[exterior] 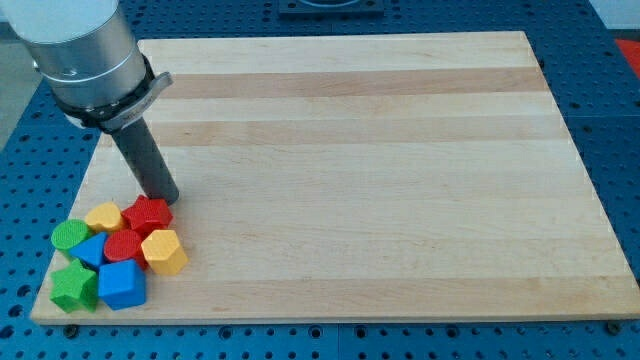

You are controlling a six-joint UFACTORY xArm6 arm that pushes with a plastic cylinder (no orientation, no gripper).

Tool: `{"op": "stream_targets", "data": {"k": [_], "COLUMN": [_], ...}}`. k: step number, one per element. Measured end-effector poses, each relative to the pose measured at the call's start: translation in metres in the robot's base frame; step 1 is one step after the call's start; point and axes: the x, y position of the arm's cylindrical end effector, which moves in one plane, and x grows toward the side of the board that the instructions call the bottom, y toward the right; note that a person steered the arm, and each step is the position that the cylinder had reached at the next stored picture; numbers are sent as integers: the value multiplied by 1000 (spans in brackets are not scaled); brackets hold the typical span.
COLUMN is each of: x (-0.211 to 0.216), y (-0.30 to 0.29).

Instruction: Move your arm to the bottom center

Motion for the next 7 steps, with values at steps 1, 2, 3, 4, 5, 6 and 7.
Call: {"op": "stream_targets", "data": {"k": [1,2,3,4,5,6,7], "x": [-3,57,133,133,134,130,59], "y": [63,126,135,135,130,126,141]}}
